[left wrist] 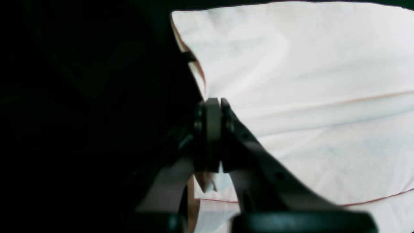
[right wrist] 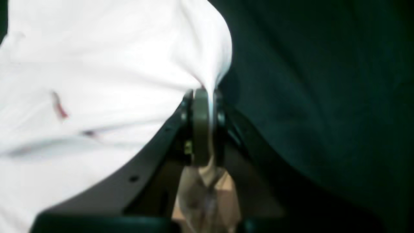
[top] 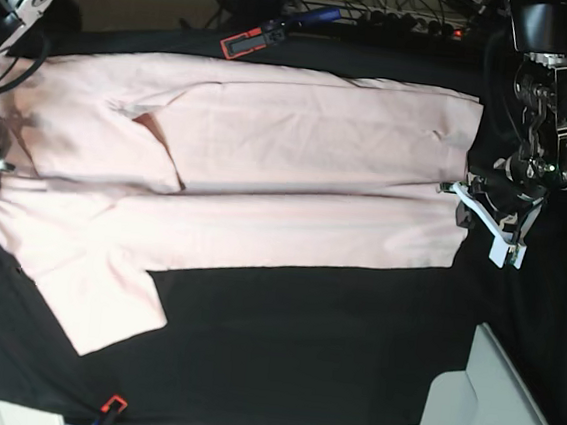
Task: Fold the T-shirt properly
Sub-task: 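Fold the side edge over the body with both grippers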
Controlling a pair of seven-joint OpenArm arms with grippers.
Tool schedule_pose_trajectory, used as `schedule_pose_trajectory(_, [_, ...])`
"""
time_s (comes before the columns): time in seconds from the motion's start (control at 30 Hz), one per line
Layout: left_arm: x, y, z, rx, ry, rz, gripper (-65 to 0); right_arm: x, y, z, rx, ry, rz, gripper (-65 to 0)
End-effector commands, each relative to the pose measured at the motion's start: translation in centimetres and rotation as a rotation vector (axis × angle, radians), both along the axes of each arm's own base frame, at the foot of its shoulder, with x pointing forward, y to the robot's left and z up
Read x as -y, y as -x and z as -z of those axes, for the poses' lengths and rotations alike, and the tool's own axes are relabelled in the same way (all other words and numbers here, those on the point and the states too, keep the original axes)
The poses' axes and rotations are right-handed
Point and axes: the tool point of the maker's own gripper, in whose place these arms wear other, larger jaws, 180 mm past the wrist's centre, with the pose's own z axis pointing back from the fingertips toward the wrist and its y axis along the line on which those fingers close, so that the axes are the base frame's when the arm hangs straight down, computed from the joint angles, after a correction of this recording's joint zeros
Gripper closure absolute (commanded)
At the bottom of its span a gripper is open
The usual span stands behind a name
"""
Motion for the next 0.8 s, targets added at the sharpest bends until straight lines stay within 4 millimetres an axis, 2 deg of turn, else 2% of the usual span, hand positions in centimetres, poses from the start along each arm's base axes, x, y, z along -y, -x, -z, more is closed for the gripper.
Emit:
schedule_pose_trajectory(0.0, [-0.5,-0.7,-1.5,0.048,-0.027,0.011,0.0,1.7,-1.1,-2.5,0.066,0.040,0.011,0.0])
schedule_pose_trajectory(0.13, [-0.5,0.2,-1.7,0.039,-0.120,0.044,0.0,0.6,0.0,-1.7,0.019,0.043,-0.003,0.0])
schedule_pose_trajectory(0.4, [-0.3,2.4,0.4,-0.034,-0.184,0.057,0.0,-0.6,1.2,-1.1,-0.036,0.051,-0.020,0.0])
schedule_pose_trajectory(0.53, [-0.4,3.1,0.7,-0.050,-0.193,0.060,0.0,-0.5,1.9,-0.7,-0.052,0.054,-0.016,0.0])
schedule_pose_trajectory(0.63, [-0.9,3.1,0.7,-0.052,-0.201,0.053,0.0,1.0,2.2,-0.9,-0.054,0.086,0.060,-0.3])
schedule_pose_trajectory(0.77, [-0.7,3.1,0.7,-0.053,-0.200,0.059,0.0,1.6,2.8,-1.0,-0.066,0.105,0.081,-0.6])
